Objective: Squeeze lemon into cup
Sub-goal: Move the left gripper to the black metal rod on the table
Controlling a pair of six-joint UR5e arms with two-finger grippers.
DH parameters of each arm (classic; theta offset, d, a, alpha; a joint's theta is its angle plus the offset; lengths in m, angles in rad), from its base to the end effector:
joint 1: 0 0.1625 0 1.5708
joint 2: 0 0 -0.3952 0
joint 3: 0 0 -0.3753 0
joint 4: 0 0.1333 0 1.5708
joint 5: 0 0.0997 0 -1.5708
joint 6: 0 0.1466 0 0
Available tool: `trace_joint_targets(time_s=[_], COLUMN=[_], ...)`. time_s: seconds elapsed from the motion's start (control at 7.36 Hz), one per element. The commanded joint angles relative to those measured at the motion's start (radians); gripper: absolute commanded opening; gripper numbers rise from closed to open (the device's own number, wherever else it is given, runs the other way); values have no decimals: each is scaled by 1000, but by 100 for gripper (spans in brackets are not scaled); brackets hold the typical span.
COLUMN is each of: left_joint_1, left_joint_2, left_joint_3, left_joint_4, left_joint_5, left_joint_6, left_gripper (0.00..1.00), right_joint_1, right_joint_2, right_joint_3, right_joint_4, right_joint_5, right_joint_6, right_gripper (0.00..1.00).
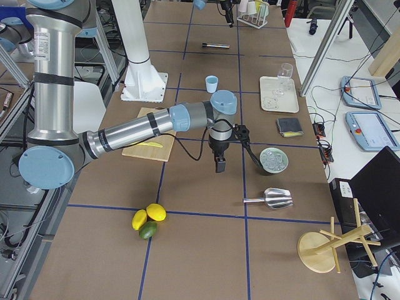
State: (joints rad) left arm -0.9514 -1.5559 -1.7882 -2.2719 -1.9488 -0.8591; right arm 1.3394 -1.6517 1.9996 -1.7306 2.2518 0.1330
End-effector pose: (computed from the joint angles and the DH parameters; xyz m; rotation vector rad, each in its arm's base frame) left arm 0.2435 -0.4779 0.4882 0.4220 0.8602 -0.0503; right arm -0.0610 -0.4378 0.5217 0.0548 -0.7011 -0.1584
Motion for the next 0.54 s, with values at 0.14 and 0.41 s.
trace_joint_targets(time_s=[0.14, 0.41], left_joint_1=[175, 203], left_joint_2=[-12, -16], left_joint_3=[62, 93], left_joint_4=[-12, -20], left_joint_5=[91, 99], left_joint_6=[-129, -127], left_gripper=[67, 67], right_joint_1=[9, 17], right_joint_2=[-7, -7], right_joint_3=[7, 7], right_joint_4=[0, 0], right_joint_5=[0, 0], right_joint_6=[-1, -9], right_gripper=[100, 100])
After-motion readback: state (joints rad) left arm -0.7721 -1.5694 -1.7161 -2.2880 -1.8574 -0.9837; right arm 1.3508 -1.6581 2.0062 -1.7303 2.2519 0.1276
